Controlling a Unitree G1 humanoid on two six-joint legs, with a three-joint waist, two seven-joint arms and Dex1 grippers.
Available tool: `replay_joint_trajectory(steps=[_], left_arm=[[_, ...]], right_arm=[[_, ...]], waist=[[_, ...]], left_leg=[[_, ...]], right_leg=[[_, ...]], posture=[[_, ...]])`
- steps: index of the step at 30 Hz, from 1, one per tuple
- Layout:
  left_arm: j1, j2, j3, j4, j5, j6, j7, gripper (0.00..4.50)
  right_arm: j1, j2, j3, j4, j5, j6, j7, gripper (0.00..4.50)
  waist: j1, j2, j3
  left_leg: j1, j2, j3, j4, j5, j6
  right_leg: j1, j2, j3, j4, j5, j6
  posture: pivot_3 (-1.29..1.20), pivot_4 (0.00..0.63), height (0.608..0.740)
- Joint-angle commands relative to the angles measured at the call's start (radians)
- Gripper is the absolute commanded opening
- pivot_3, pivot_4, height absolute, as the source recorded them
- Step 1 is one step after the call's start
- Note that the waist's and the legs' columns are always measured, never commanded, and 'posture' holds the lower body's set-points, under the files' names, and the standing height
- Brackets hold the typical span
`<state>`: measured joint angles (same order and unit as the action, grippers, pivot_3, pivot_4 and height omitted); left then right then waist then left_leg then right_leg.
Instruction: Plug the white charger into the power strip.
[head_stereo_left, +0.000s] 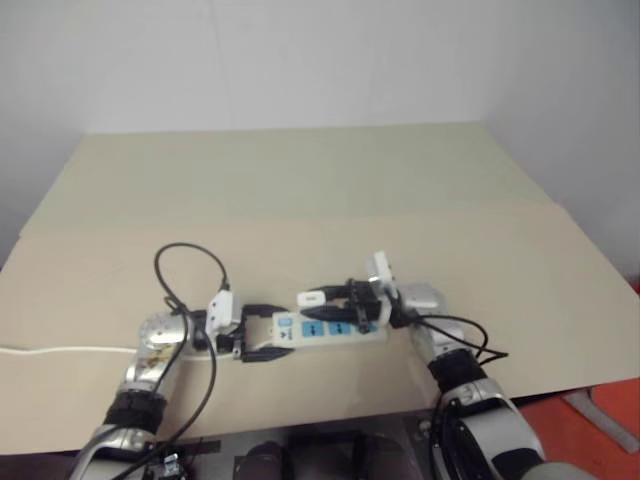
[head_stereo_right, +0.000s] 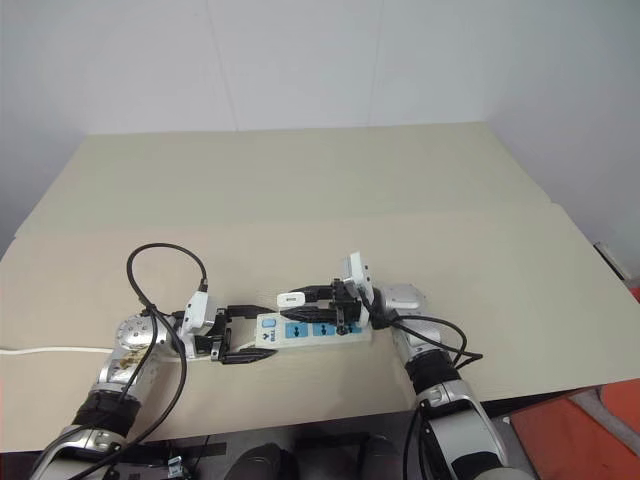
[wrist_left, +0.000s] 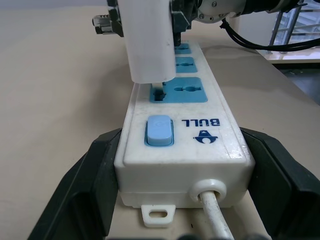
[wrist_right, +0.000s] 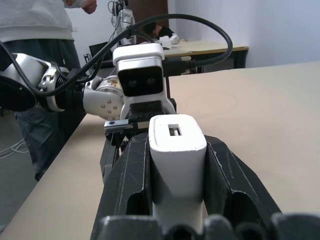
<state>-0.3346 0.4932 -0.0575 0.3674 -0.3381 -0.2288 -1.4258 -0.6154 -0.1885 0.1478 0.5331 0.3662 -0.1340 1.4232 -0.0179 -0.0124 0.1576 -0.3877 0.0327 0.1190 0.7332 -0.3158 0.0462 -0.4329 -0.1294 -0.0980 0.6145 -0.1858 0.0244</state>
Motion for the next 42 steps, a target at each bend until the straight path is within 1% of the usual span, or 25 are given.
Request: replay_joint_trajectory(steps=[1,11,18,30,34,37,42], left_arm=[[0.0,0.016,0.016,-0.033,-0.013,0.0,0.007,3.25],[-0.004,0.013,0.016,-0.034,-0.012,0.002,0.012,3.25],[-0.005,0.011,0.016,-0.031,-0.011,0.0,0.014,3.25],[0.0,0.015,0.018,-0.035,-0.01,-0.001,0.017,3.25],[0.0,0.013,0.018,-0.035,-0.009,-0.002,0.017,3.25],[0.0,0.011,0.018,-0.035,-0.01,-0.002,0.017,3.25],[-0.001,0.01,0.017,-0.035,-0.01,-0.001,0.018,3.25]], right_arm=[[0.023,-0.013,0.006,0.031,-0.027,-0.021,0.009,1.09],[0.012,-0.014,0.011,0.086,-0.049,-0.041,0.01,1.09],[0.008,-0.036,0.014,0.173,-0.073,-0.039,0.022,1.09],[0.009,-0.067,0.029,0.29,-0.118,-0.112,0.013,1.09],[0.006,-0.076,0.052,0.31,-0.14,-0.105,-0.003,1.09],[0.0,-0.078,0.067,0.319,-0.153,-0.063,-0.031,1.09],[-0.003,-0.079,0.07,0.319,-0.152,-0.071,-0.042,1.09]], waist=[[0.0,0.0,0.0],[0.0,0.0,0.0],[0.001,0.0,0.0],[0.002,-0.001,-0.004],[0.002,-0.001,-0.007],[0.002,-0.001,-0.008],[0.001,-0.001,-0.009]], left_leg=[[0.001,0.0,0.0,0.0,0.0,0.0],[0.008,0.001,-0.004,-0.002,0.0,0.0],[0.009,0.001,-0.005,-0.002,0.0,0.0],[0.015,0.002,-0.006,-0.003,0.0,0.0],[0.016,0.002,-0.006,-0.003,-0.001,0.0],[0.016,0.002,-0.006,-0.003,-0.001,0.001],[0.016,0.003,-0.006,-0.003,-0.001,0.001]], right_leg=[[0.001,0.0,0.0,0.0,0.0,0.0],[0.007,0.0,0.0,-0.002,0.0,0.0],[0.009,0.0,0.0,-0.002,0.0,0.0],[0.012,0.0,0.003,-0.002,0.0,0.0],[0.012,0.0,0.003,-0.003,0.0,-0.001],[0.012,-0.001,0.004,-0.003,0.0,-0.001],[0.012,-0.001,0.004,-0.003,0.0,-0.001]], posture=[[0.0,0.15,0.74],[0.0,0.15,0.74],[0.0,0.15,0.74],[0.0,0.15,0.74],[0.0,0.15,0.74],[0.0,0.15,0.74],[0.0,0.15,0.74]])
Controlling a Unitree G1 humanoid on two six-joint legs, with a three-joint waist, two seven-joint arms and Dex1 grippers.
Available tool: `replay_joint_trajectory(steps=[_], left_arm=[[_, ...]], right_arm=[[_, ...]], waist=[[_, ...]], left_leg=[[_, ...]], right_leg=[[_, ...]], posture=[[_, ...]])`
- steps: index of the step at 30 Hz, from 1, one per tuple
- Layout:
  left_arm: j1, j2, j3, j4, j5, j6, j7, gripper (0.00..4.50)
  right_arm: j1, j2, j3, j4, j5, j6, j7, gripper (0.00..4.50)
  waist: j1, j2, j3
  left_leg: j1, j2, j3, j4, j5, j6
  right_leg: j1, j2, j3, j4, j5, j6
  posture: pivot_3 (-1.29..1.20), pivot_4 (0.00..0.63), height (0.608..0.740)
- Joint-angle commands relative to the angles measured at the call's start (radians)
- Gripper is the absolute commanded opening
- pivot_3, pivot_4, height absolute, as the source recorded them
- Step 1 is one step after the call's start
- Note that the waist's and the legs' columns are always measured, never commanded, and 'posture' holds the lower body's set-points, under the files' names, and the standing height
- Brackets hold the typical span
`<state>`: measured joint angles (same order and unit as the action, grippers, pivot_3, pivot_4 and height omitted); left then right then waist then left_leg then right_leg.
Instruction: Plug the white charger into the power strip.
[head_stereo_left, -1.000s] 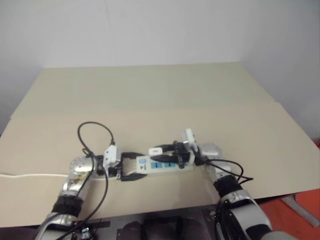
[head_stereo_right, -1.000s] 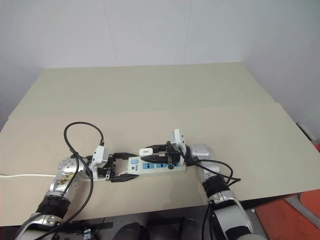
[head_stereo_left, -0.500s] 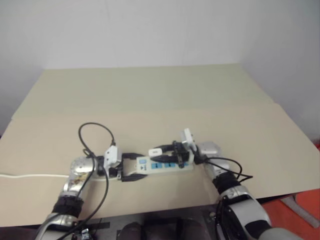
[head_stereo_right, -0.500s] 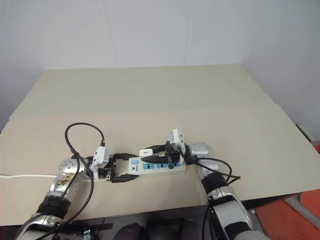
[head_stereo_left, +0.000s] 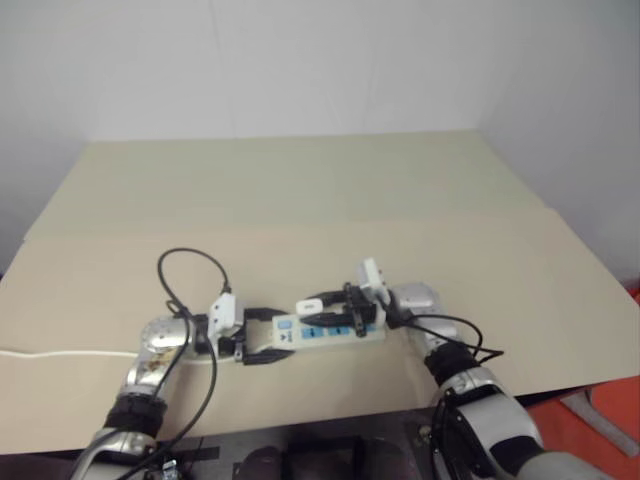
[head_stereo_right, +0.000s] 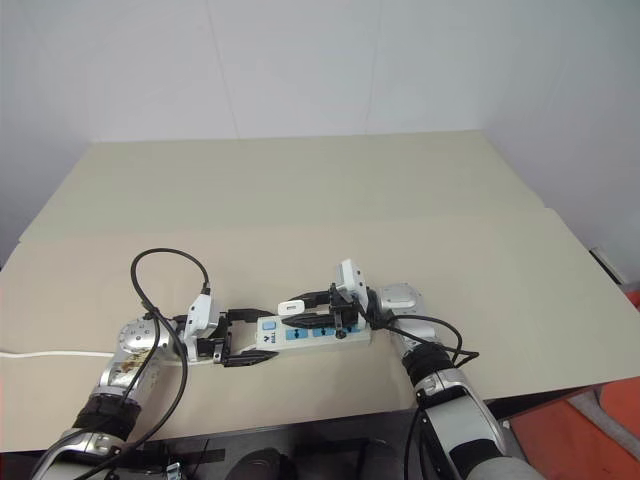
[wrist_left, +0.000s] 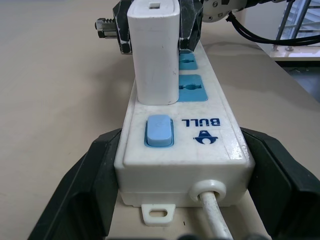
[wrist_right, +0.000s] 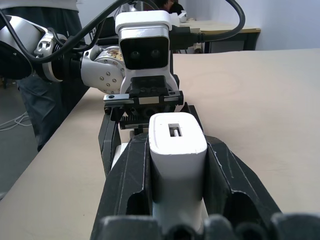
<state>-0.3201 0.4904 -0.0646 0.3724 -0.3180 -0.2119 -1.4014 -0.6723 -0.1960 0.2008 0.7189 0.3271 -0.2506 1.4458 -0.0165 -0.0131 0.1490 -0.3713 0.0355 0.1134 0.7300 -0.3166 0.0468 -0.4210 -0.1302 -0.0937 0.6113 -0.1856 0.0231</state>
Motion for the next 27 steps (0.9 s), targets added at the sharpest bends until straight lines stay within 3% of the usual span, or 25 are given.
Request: replay_joint_trajectory(steps=[1,3,13,22,27], left_arm=[[-0.015,0.013,0.023,-0.04,-0.029,-0.018,-0.006,3.25],[-0.015,0.015,0.021,-0.037,-0.025,-0.021,-0.006,3.25],[-0.014,0.015,0.021,-0.029,-0.02,-0.027,-0.006,3.25],[-0.016,0.01,0.019,-0.028,-0.02,-0.026,-0.004,3.25],[-0.016,0.01,0.021,-0.029,-0.012,-0.029,0.013,3.25]], right_arm=[[0.052,-0.072,0.019,0.135,-0.114,0.042,-0.061,1.09],[0.05,-0.074,0.021,0.135,-0.117,0.029,-0.064,1.09],[0.074,-0.062,-0.033,0.082,-0.056,-0.037,0.015,4.45],[0.093,-0.092,-0.045,-0.024,-0.035,-0.05,0.073,4.45],[0.125,-0.153,-0.085,-0.157,-0.02,-0.059,0.032,4.45]], waist=[[0.0,0.0,0.0],[0.0,0.0,0.0],[0.0,-0.002,-0.004],[0.002,-0.002,-0.004],[0.003,-0.002,-0.004]], left_leg=[[0.0,0.0,0.0,0.0,0.0,0.0],[0.0,0.0,0.0,0.0,0.0,0.0],[0.001,0.0,0.0,-0.002,0.0,0.0],[0.001,0.001,0.0,-0.004,0.0,0.0],[0.0,0.0,0.0,-0.005,0.0,0.0]], right_leg=[[0.0,0.0,0.0,0.0,0.0,0.0],[0.0,0.0,0.0,0.0,0.0,0.0],[0.0,-0.001,0.0,-0.001,0.0,-0.001],[-0.001,-0.001,0.0,-0.001,-0.001,-0.002],[-0.001,-0.001,0.0,-0.002,-0.001,-0.002]], posture=[[0.0,0.15,0.74],[0.0,0.15,0.74],[0.0,0.15,0.74],[0.0,0.15,0.74],[0.0,0.15,0.74]])
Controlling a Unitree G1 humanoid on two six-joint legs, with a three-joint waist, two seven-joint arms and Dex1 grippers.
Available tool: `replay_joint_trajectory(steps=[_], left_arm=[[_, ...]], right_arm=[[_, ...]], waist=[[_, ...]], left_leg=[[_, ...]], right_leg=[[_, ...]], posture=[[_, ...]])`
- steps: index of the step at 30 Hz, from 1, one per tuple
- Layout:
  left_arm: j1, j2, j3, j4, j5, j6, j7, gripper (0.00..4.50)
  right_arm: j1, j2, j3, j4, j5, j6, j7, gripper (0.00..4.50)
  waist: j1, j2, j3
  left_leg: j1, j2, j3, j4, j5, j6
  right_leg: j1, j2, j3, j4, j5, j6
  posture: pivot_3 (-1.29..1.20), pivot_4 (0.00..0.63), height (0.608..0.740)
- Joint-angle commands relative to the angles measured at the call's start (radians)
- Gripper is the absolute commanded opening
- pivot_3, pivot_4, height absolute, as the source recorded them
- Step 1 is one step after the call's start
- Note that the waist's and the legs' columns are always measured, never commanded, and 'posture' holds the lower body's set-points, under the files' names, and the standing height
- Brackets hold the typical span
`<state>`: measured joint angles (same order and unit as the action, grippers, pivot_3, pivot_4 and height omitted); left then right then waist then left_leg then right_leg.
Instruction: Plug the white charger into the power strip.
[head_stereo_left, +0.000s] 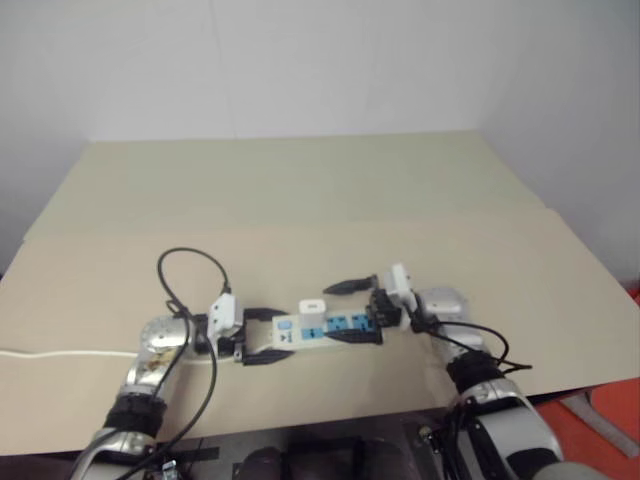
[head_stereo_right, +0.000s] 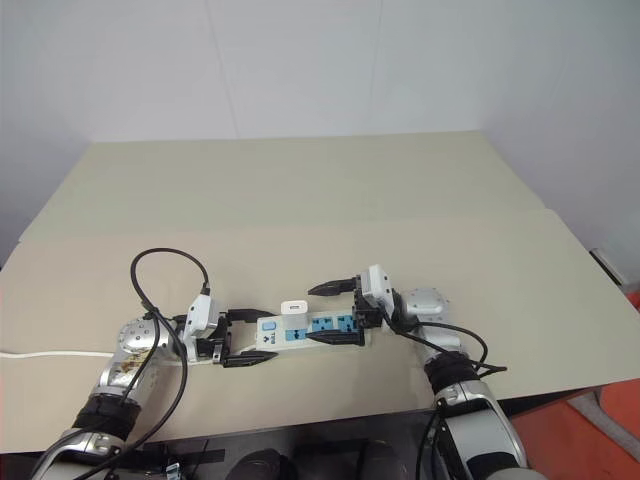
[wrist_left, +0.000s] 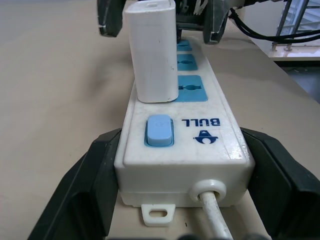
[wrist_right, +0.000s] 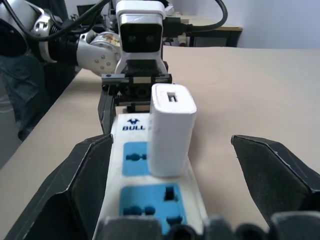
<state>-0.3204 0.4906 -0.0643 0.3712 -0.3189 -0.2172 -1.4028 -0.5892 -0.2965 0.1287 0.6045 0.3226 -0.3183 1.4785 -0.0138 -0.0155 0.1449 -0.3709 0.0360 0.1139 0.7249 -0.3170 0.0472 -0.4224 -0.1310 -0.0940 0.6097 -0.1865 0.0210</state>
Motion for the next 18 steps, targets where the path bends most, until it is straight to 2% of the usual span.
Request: replay_joint_trajectory(steps=[1,7,10,18], left_arm=[[-0.016,0.01,0.021,-0.029,-0.011,-0.02,0.018,3.25],[-0.009,0.001,0.023,-0.032,-0.008,-0.031,0.042,3.25],[-0.004,-0.003,0.024,-0.031,-0.011,-0.041,0.045,3.25],[-0.005,-0.001,0.024,-0.02,-0.018,-0.018,0.049,3.25]], right_arm=[[0.048,-0.075,-0.02,-0.073,-0.01,0.019,-0.002,4.45],[0.091,-0.292,-0.046,-0.172,-0.091,0.008,-0.051,4.45],[0.125,-0.403,-0.092,-0.202,-0.076,0.042,-0.052,4.45],[0.231,-0.567,-0.212,-0.35,0.012,0.112,-0.052,4.45]], waist=[[0.001,0.0,0.0],[0.002,0.006,0.006],[0.004,0.008,0.008],[0.005,0.007,0.009]], left_leg=[[0.0,0.0,0.0,0.0,0.0,0.0],[-0.004,-0.001,0.0,0.0,0.0,0.0],[-0.005,-0.001,0.0,0.0,0.0,0.001],[-0.006,-0.001,0.0,0.0,-0.001,0.002]], right_leg=[[0.0,0.0,0.0,-0.001,0.0,0.0],[-0.004,-0.001,0.0,-0.001,0.0,0.0],[-0.005,-0.001,0.0,-0.001,0.0,0.0],[-0.005,-0.001,-0.001,-0.002,0.0,0.0]], posture=[[0.0,0.15,0.74],[0.0,0.15,0.74],[0.0,0.15,0.74],[0.0,0.15,0.74]])
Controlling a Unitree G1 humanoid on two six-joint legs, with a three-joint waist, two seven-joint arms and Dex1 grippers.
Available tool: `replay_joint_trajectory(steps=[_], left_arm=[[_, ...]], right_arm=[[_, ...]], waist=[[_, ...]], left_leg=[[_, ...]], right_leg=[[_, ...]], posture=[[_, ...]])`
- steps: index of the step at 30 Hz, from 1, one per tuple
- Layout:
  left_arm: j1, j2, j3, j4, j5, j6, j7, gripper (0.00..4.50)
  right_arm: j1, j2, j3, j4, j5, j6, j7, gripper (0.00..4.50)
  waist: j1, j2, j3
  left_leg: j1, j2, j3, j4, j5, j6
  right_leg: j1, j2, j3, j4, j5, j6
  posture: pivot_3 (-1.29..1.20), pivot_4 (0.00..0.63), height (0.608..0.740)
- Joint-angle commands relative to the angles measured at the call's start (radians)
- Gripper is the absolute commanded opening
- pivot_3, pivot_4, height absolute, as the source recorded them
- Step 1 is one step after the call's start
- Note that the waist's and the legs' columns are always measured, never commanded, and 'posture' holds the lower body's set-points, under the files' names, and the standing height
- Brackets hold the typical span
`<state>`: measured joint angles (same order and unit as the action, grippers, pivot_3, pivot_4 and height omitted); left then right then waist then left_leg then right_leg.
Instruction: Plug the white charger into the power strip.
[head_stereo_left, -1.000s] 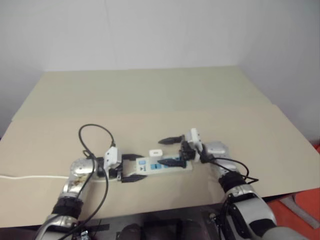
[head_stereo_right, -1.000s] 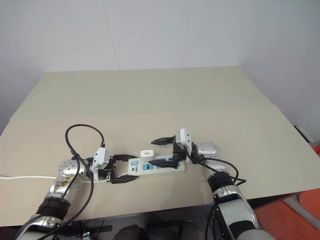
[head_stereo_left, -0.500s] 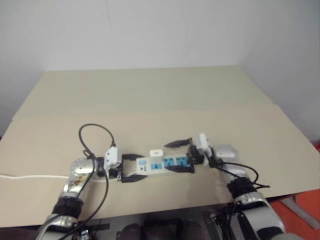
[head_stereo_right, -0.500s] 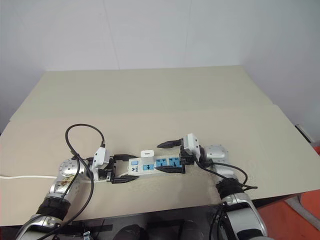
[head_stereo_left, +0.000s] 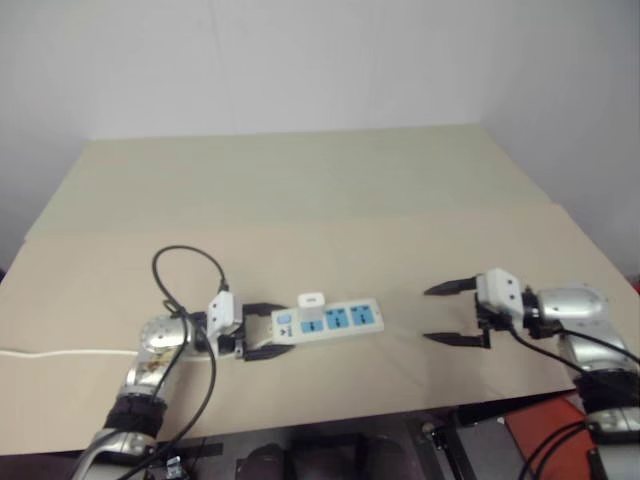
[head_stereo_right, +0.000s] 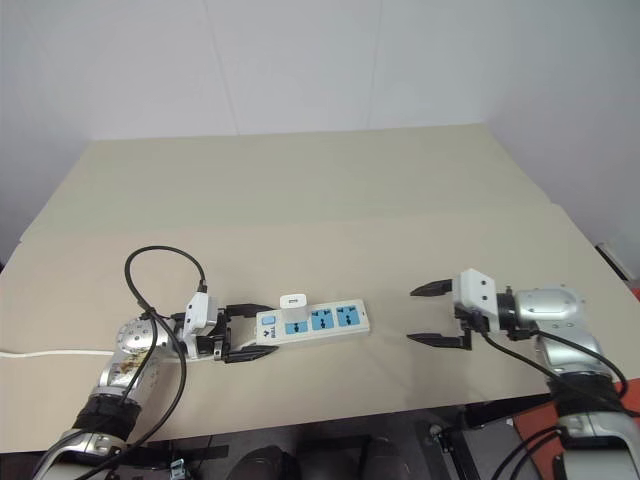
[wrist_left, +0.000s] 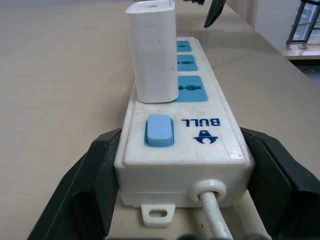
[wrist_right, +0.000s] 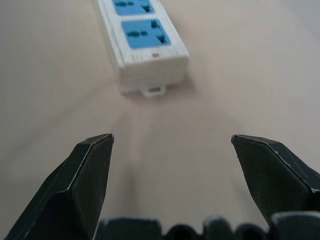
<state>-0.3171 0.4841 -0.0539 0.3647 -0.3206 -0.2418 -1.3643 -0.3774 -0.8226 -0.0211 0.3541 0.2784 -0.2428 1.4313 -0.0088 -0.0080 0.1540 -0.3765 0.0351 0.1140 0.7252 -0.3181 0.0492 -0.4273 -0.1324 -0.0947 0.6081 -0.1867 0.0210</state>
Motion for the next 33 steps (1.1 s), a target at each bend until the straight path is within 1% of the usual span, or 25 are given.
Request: replay_joint_trajectory(steps=[1,4,6,8,13,17,19,21,23,25,27,30,33], left_arm=[[-0.009,0.005,0.015,-0.015,-0.021,0.015,0.009,3.25],[-0.012,0.004,0.019,-0.014,-0.028,0.026,0.008,3.25],[-0.016,0.005,0.021,-0.018,-0.042,0.043,-0.005,3.97],[-0.016,0.008,0.024,-0.029,-0.063,0.062,-0.022,4.48],[-0.013,0.006,0.041,-0.049,-0.091,0.046,-0.038,4.48],[-0.01,0.029,0.089,-0.131,-0.17,0.093,-0.055,4.48],[0.007,0.077,0.124,-0.202,-0.23,0.156,-0.078,4.48],[0.038,0.171,0.162,-0.269,-0.276,0.228,-0.125,4.48],[0.074,0.267,0.201,-0.28,-0.259,0.216,-0.168,4.48],[0.098,0.351,0.232,-0.241,-0.224,0.177,-0.212,4.48],[0.102,0.413,0.276,-0.173,-0.201,0.133,-0.23,4.48],[0.086,0.468,0.326,-0.079,-0.187,0.095,-0.237,4.48],[0.074,0.495,0.34,-0.028,-0.17,0.066,-0.238,4.48]], right_arm=[[0.032,-0.053,-0.074,-0.132,0.074,0.065,-0.01,4.45],[0.051,-0.063,-0.091,-0.19,0.095,0.112,-0.032,4.45],[0.064,-0.066,-0.101,-0.219,0.095,0.114,-0.047,4.5],[0.081,-0.064,-0.11,-0.247,0.098,0.126,-0.061,4.5],[0.11,-0.063,-0.113,-0.272,0.099,0.127,-0.081,4.5],[0.119,-0.06,-0.117,-0.274,0.099,0.118,-0.099,4.5],[0.123,-0.066,-0.123,-0.282,0.105,0.122,-0.103,4.5],[0.134,-0.08,-0.139,-0.295,0.112,0.129,-0.107,4.5],[0.15,-0.098,-0.159,-0.306,0.115,0.132,-0.108,4.5],[0.169,-0.123,-0.181,-0.317,0.12,0.143,-0.106,4.5],[0.189,-0.149,-0.206,-0.318,0.123,0.15,-0.099,4.5],[0.212,-0.177,-0.238,-0.313,0.124,0.15,-0.093,4.5],[0.226,-0.185,-0.251,-0.31,0.126,0.151,-0.09,4.5]], waist=[[0.001,0.0,0.0],[0.0,0.0,0.0],[0.002,0.0,0.0],[0.005,0.0,0.0],[0.012,-0.001,0.0],[0.015,-0.001,0.001],[0.015,-0.001,0.001],[0.011,-0.001,0.001],[0.006,0.0,0.002],[0.006,0.001,0.003],[0.008,0.002,0.004],[0.015,0.002,0.004],[0.017,0.002,0.004]], left_leg=[[0.0,0.0,0.0,0.0,0.0,0.0],[0.0,0.0,0.0,0.0,-0.001,0.001],[0.0,0.0,0.0,0.0,-0.002,0.003],[0.0,0.0,0.0,0.0,-0.002,0.003],[-0.002,0.0,0.0,0.001,-0.002,0.003],[-0.002,0.0,-0.001,0.002,-0.002,0.003],[-0.002,0.001,-0.001,0.002,-0.002,0.003],[-0.003,0.001,-0.001,0.001,-0.001,0.002],[-0.003,0.001,0.0,0.001,-0.001,0.002],[-0.003,0.001,0.0,0.001,-0.001,0.002],[-0.003,0.001,0.0,0.001,-0.001,0.002],[-0.005,0.001,0.0,0.001,-0.002,0.002],[-0.009,0.001,0.0,0.001,-0.001,0.002]], right_leg=[[0.0,0.0,0.0,0.0,0.0,0.0],[0.0,0.0,0.0,0.0,0.0,0.0],[0.0,0.0,0.0,0.0,0.0,0.0],[0.0,0.0,0.0,-0.001,0.0,0.0],[0.0,0.0,-0.001,-0.001,0.0,0.0],[0.0,0.0,-0.001,-0.001,0.0,0.0],[-0.001,0.0,-0.001,-0.001,0.0,0.0],[-0.001,0.0,-0.001,-0.001,0.0,0.0],[-0.002,0.0,0.0,-0.001,0.0,0.0],[-0.002,0.0,0.0,-0.001,-0.001,0.001],[-0.003,0.0,0.0,-0.001,-0.001,0.001],[-0.004,0.0,-0.001,-0.001,-0.002,0.001],[-0.009,0.0,0.0,0.0,-0.001,0.001]], posture=[[0.0,0.15,0.74],[0.0,0.15,0.74],[0.0,0.15,0.74],[0.0,0.15,0.74],[0.0,0.15,0.74],[0.0,0.15,0.74],[0.0,0.15,0.74],[0.0,0.15,0.74],[0.0,0.15,0.74],[0.0,0.15,0.74],[0.0,0.15,0.74],[0.0,0.15,0.74],[0.0,0.15,0.74]])
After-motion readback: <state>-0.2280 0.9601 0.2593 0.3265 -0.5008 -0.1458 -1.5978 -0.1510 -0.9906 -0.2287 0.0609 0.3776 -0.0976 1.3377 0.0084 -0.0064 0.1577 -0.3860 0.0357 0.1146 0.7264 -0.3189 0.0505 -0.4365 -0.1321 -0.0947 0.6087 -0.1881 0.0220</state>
